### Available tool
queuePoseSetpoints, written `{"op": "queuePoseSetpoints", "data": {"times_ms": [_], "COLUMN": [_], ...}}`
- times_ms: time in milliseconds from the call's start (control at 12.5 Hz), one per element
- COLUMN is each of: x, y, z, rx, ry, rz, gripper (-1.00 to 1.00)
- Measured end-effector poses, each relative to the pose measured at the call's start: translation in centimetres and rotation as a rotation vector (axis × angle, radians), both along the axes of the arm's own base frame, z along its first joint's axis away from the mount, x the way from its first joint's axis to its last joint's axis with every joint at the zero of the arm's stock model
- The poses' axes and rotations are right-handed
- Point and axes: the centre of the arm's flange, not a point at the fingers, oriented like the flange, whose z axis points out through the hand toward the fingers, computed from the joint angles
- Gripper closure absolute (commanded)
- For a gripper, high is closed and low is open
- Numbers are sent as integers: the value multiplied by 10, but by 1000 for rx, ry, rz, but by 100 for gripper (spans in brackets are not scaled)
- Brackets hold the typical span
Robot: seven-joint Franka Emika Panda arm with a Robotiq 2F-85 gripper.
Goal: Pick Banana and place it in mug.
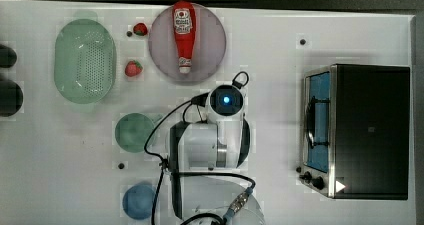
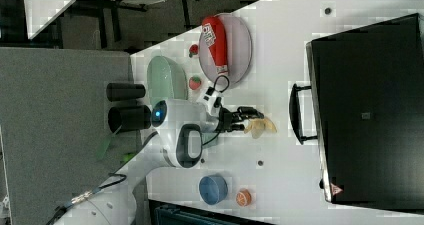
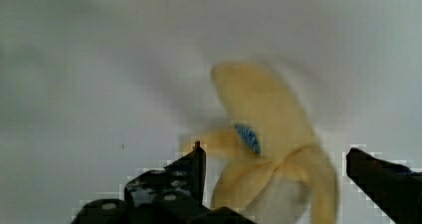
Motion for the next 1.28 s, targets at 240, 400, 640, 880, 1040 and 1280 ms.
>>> {"op": "queuePoseSetpoints", "data": {"times_ms": [240, 400, 640, 880, 1040, 1280], "x": [-17, -18, -20, -22, -8, 4], "y": [-4, -2, 0, -4, -12, -24], "z": [-15, -16, -15, 24, 105, 243], "rx": [0, -9, -16, -15, -22, -29], "ry": [32, 11, -6, -36, -112, -231], "rz": [-7, 19, 29, 16, 1, -29], "gripper": [4, 54, 57, 57, 56, 57]}}
